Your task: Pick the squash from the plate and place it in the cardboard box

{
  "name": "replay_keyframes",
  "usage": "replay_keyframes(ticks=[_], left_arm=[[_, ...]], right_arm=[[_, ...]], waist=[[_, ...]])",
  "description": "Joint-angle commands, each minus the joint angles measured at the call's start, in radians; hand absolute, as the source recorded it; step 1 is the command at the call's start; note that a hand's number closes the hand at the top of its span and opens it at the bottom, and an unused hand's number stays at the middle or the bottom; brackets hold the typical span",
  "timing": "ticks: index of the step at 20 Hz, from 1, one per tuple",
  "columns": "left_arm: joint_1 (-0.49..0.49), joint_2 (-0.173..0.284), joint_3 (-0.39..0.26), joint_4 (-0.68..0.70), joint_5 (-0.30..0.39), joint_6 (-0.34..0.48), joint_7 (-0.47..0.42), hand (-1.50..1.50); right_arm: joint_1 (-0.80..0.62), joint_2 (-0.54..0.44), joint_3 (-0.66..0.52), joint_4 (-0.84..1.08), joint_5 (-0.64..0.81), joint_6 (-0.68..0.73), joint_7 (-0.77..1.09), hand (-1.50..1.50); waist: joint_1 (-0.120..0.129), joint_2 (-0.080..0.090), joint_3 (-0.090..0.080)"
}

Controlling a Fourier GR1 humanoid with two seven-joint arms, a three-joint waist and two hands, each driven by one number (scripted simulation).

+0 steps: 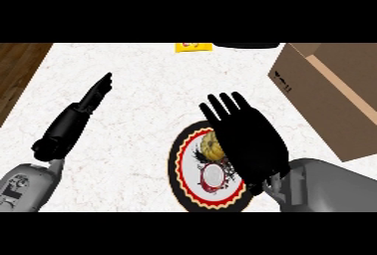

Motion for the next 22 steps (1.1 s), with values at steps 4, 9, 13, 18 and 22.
replay_keyframes(ticks=[4,9,13,18,22], left_arm=[[0.021,-0.029,-0.011,-0.001,-0.034,0.028,0.003,0.00],[-0.016,-0.012,0.031,0.036,-0.012,-0.006,0.008,0.00],[0.052,-0.022,0.029,-0.024,-0.022,0.015,-0.005,0.00],[0.040,-0.018,0.049,0.039,-0.032,-0.014,-0.048,0.00],[0.031,-0.005,0.081,0.027,-0.009,-0.039,-0.034,0.00]], right_arm=[[-0.133,0.314,0.096,0.240,-0.030,0.205,0.261,-1.50],[-0.139,0.440,0.104,0.378,-0.048,0.239,0.336,-1.50],[-0.073,0.507,0.140,0.427,-0.003,0.190,0.386,-1.50],[-0.096,0.570,0.115,0.528,-0.002,0.199,0.398,-1.50],[-0.078,0.572,0.176,0.619,0.110,0.164,0.337,-1.50]], waist=[[0.001,0.001,0.001],[-0.022,0.000,0.002],[-0.025,-0.005,0.004],[-0.031,-0.001,0.004],[-0.028,0.001,0.004]])
